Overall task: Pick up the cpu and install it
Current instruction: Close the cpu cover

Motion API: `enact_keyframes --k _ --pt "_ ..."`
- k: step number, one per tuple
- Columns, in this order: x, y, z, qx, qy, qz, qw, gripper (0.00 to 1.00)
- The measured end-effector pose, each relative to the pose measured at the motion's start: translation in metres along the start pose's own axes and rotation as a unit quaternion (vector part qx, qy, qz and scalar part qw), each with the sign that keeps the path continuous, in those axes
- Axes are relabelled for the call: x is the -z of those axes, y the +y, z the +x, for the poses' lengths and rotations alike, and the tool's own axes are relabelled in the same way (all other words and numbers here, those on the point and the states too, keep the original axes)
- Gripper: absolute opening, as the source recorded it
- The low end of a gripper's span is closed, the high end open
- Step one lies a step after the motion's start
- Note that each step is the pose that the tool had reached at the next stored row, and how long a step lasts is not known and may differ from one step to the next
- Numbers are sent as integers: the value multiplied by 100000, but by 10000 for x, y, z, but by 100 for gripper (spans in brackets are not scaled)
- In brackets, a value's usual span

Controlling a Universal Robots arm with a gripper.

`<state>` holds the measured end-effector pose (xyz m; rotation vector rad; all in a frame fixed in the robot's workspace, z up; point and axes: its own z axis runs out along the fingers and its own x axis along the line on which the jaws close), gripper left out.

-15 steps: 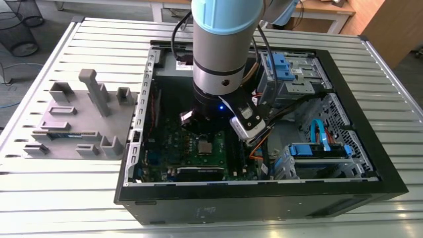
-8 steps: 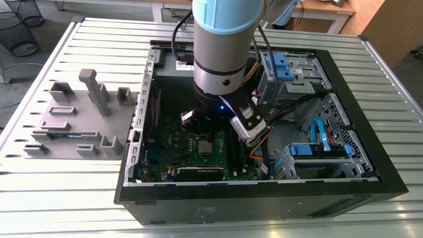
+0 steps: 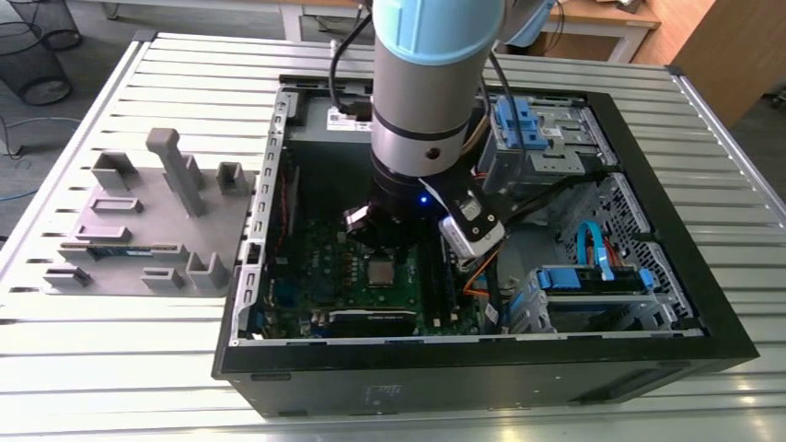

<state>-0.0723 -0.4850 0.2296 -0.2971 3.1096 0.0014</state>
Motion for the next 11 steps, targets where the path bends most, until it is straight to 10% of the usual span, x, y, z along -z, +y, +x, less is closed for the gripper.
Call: enact_keyframes --k 11 --pt "-10 -19 -168 1 -3 -3 100000 11"
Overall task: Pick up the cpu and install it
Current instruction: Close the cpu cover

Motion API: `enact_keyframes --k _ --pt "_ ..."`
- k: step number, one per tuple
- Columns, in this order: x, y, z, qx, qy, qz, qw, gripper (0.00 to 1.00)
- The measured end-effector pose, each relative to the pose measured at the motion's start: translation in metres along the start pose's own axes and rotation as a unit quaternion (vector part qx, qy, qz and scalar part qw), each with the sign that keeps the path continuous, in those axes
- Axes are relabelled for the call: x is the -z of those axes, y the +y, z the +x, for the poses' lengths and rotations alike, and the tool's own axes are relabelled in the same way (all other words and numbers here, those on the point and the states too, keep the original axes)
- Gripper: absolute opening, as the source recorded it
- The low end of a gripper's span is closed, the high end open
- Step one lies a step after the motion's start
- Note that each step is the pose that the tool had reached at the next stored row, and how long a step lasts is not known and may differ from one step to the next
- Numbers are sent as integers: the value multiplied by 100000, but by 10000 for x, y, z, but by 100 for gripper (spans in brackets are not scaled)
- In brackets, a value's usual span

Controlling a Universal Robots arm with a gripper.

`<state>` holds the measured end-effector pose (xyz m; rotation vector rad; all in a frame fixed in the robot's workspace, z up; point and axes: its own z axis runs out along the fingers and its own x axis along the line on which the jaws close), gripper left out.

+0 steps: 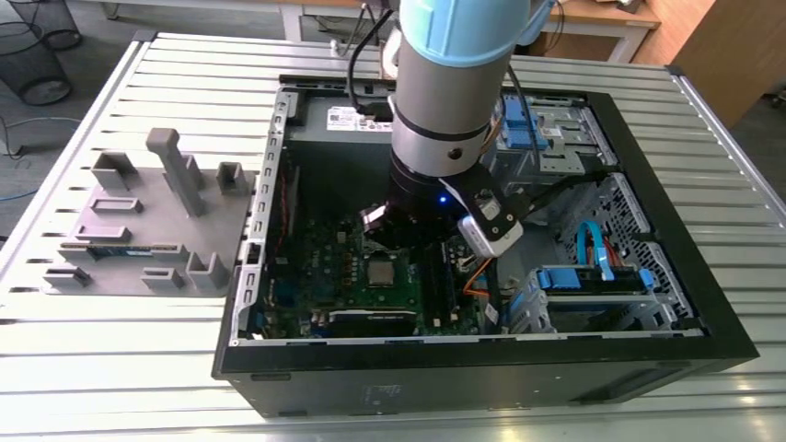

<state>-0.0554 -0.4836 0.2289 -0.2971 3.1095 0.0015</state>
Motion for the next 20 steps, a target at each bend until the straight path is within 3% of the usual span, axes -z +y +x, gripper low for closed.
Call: enact_keyframes --k 7,16,20 --pt "-7 0 -168 -3 6 6 100000 11" --pt "-17 177 -257 126 4 4 100000 11" --pt "-28 213 -265 990 -3 -31 99995 11"
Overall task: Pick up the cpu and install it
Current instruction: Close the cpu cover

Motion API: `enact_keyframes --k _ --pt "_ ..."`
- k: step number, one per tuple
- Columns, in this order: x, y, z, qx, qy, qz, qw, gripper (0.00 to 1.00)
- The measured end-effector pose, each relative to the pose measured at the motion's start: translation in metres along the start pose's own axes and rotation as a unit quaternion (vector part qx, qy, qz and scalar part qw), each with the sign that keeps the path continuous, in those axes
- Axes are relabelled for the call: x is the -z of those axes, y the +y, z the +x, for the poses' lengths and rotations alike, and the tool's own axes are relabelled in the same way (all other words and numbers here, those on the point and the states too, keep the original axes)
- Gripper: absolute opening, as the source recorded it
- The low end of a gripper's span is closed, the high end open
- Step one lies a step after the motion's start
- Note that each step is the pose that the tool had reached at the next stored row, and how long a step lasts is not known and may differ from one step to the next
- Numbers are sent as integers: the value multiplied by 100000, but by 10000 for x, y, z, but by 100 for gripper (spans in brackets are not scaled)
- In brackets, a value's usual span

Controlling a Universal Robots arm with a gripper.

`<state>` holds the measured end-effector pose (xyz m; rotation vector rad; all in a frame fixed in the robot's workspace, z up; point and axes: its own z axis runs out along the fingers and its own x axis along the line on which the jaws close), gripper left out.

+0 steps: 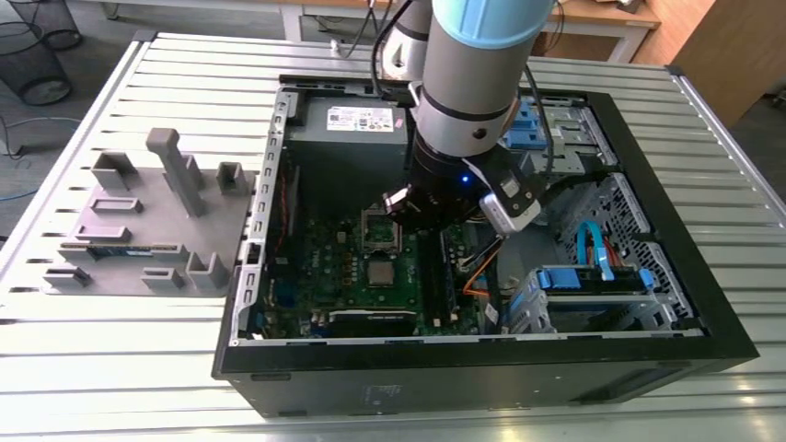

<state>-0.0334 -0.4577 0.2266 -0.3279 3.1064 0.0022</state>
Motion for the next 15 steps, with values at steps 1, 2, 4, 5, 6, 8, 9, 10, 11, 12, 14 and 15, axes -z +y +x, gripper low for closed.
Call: enact_keyframes --k 1,2,4,5,6,8,9,10,11,12,14,15 --pt "-3 2 0 456 -3 -5 99999 11" --pt "-7 4 0 1022 -4 -12 99995 11" --pt "-16 5 0 2381 -3 -31 99972 11" --pt "-19 5 0 3113 -1 -41 99952 11" --pt "-21 5 1 3899 3 -53 99924 11" --pt "-25 5 1 5509 -5 -114 99848 11" --pt "-26 5 1 6246 -25 -193 99805 11" --pt "-27 5 0 6948 -52 -292 99758 11" --pt "-27 5 0 7583 -83 -414 99711 11" --pt "-27 5 0 8222 -115 -541 99660 11" --pt "-28 5 0 9547 -182 -807 99540 11" --pt "-29 5 0 10218 -209 -918 99472 11"
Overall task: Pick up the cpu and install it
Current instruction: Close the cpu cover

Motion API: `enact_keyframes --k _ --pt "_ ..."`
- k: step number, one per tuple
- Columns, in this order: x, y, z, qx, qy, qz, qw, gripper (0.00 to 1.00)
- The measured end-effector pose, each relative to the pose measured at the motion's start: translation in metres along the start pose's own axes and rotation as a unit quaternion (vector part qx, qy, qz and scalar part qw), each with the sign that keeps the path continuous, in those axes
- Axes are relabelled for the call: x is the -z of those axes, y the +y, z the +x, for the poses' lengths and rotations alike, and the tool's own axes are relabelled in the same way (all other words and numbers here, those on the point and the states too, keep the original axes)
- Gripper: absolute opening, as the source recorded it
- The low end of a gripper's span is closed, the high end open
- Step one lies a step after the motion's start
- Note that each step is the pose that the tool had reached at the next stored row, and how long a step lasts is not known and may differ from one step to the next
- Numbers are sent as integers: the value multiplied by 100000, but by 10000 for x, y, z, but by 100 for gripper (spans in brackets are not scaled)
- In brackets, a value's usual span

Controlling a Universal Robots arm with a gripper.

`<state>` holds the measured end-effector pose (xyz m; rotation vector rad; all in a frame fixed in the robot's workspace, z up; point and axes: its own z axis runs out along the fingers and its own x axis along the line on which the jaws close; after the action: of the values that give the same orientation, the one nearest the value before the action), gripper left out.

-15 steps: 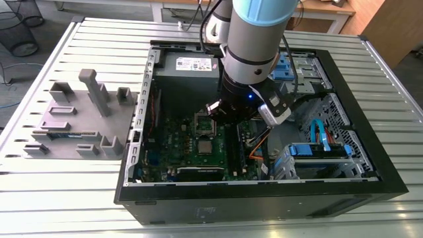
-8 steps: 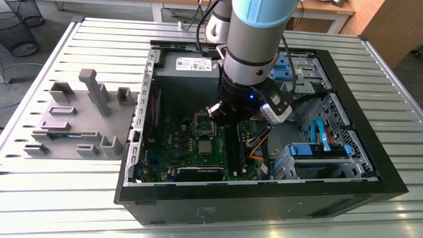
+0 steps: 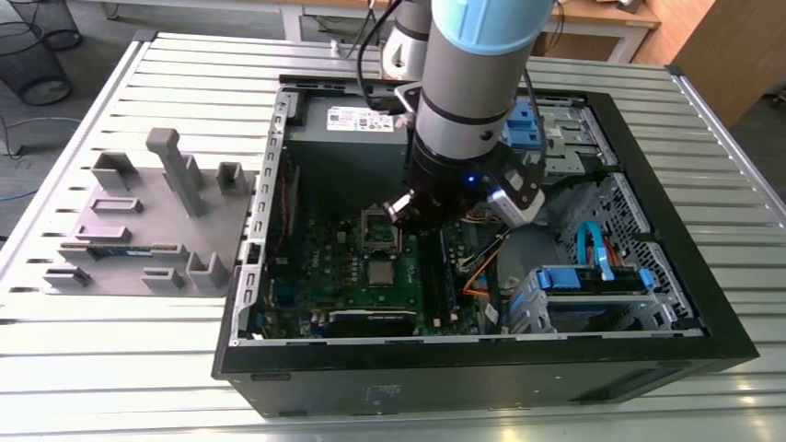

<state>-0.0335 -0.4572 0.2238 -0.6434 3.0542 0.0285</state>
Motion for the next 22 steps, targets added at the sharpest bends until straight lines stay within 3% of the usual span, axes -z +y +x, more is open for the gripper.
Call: enact_keyframes --k 4,8,14,20,22 --pt "-2 0 0 2709 -120 -426 99962 11" --pt "-5 1 -1 5394 -207 -759 99851 11" --pt "-6 14 -6 5598 -193 -763 99840 11" --pt "-32 149 -65 5598 -220 -811 99840 11" --pt "-54 175 -76 5594 -305 -969 99838 11"
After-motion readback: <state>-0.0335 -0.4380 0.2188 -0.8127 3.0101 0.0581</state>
